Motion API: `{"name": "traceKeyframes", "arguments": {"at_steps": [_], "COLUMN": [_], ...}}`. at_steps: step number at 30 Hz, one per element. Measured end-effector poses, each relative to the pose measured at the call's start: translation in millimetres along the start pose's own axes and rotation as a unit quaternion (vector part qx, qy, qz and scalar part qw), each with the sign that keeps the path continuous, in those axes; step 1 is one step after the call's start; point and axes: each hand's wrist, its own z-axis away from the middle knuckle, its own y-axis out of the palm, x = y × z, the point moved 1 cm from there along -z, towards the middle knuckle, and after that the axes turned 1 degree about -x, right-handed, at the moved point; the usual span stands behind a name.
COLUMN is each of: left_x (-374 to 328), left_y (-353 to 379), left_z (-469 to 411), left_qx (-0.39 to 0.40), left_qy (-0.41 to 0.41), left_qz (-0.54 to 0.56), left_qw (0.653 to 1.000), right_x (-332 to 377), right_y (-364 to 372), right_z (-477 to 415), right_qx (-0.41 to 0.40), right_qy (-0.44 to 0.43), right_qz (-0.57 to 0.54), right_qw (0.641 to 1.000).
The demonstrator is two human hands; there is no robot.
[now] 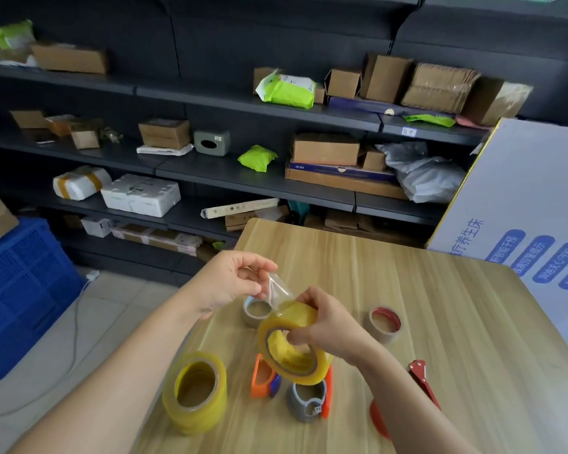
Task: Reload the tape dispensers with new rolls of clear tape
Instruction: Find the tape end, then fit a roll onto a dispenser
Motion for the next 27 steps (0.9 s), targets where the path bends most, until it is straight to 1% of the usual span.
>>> {"name": "traceKeyframes", "arguments": {"at_steps": [3, 9, 13, 15, 18, 23, 25, 27], "left_x": [17, 59, 82, 90, 104, 135, 144, 144], "left_y": [7, 14, 13, 4, -11, -25, -30, -33], "left_z": [1, -2, -11, -21, -34, -55, -60, -60], "left_qx": [-0.026, -0.076, -0.092, -0.083, -0.058, -0.045, -0.026, 0.017], "left_qy": [-0.030, -0.113, -0.157, -0.187, -0.216, -0.233, -0.252, -0.296], "left_qz": [0.004, 0.044, 0.033, 0.038, 0.033, -0.071, -0.063, -0.031], "left_qw": [0.999, 0.990, 0.983, 0.978, 0.974, 0.969, 0.965, 0.954], "right_x": [-15, -34, -40, -44, -48, -44, -43, -44], "right_y": [5, 22, 34, 38, 44, 57, 62, 67], "right_z": [1, -4, -13, -21, -33, -50, -57, -64], "right_qx": [0.004, 0.003, 0.013, 0.017, 0.031, 0.044, 0.044, 0.037], "right_qy": [0.014, 0.032, 0.037, 0.046, 0.075, 0.133, 0.147, 0.164], "right_qz": [-0.048, -0.098, -0.124, -0.128, -0.180, -0.270, -0.289, -0.299], "right_qw": [0.999, 0.995, 0.992, 0.991, 0.980, 0.953, 0.945, 0.939]}}
